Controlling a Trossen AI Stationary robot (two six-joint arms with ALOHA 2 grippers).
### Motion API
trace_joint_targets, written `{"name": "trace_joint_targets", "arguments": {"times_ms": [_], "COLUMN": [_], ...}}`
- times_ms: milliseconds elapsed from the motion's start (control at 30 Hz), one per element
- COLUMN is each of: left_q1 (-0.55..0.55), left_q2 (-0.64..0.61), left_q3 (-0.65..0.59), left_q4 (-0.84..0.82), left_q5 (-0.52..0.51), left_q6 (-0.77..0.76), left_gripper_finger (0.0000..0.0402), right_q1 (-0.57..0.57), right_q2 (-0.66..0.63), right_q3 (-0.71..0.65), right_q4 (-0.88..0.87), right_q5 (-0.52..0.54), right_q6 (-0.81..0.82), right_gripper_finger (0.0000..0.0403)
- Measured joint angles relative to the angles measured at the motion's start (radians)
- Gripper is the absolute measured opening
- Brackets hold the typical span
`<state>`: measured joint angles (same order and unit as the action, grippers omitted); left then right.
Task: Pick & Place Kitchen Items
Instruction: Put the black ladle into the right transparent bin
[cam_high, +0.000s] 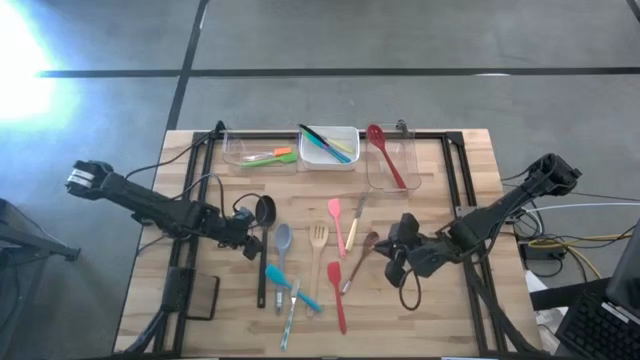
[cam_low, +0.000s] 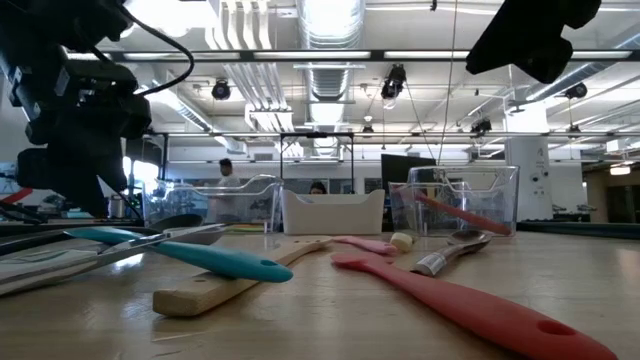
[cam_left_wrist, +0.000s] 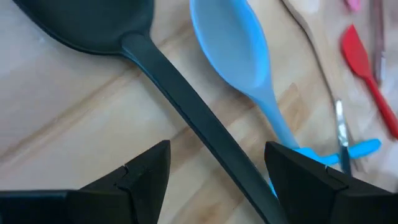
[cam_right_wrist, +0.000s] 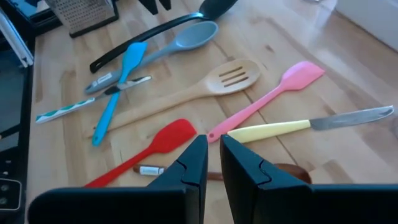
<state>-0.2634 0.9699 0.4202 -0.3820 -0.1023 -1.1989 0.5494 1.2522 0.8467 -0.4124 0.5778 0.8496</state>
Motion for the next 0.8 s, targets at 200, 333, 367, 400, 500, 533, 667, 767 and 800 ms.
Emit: {"name": "trace_joint_targets", "arguments": {"times_ms": [200,333,367,400,500,533,667,767,800], "left_q1": [0.003,0.006,0.006,0.006,0.006,0.007,0.008,0.008,0.01], "left_q2": [0.036,0.068,0.076,0.084,0.108,0.119,0.184,0.237,0.256], "left_q3": [-0.015,-0.021,-0.022,-0.023,-0.023,-0.023,-0.024,-0.023,-0.023], "left_q4": [0.01,0.038,0.057,0.084,0.145,0.151,0.147,0.172,0.187], "left_q5": [-0.02,-0.031,-0.031,-0.031,-0.031,-0.031,-0.031,-0.036,-0.037], "left_q6": [-0.038,-0.053,-0.053,-0.052,-0.048,-0.048,-0.057,-0.063,-0.064], "left_gripper_finger": [0.0261,0.0261,0.0261,0.0261,0.0261,0.0261,0.0261,0.0261,0.0261], "right_q1": [0.0,0.0,0.0,0.0,-0.001,-0.001,-0.001,-0.001,-0.001], "right_q2": [0.0,0.0,0.0,0.0,0.0,0.0,0.0,0.0,0.0], "right_q3": [0.0,0.0,0.0,0.0,0.0,0.0,0.0,0.0,0.0], "right_q4": [0.001,0.001,0.002,0.001,0.002,0.001,0.001,0.0,0.0], "right_q5": [0.006,0.029,0.03,0.031,0.037,0.037,0.039,0.04,0.044], "right_q6": [-0.018,-0.033,-0.038,-0.042,-0.046,-0.046,-0.053,-0.061,-0.062], "right_gripper_finger": [0.0038,0.0038,0.0038,0.0038,0.0038,0.0038,0.0038,0.0038,0.0038]}}
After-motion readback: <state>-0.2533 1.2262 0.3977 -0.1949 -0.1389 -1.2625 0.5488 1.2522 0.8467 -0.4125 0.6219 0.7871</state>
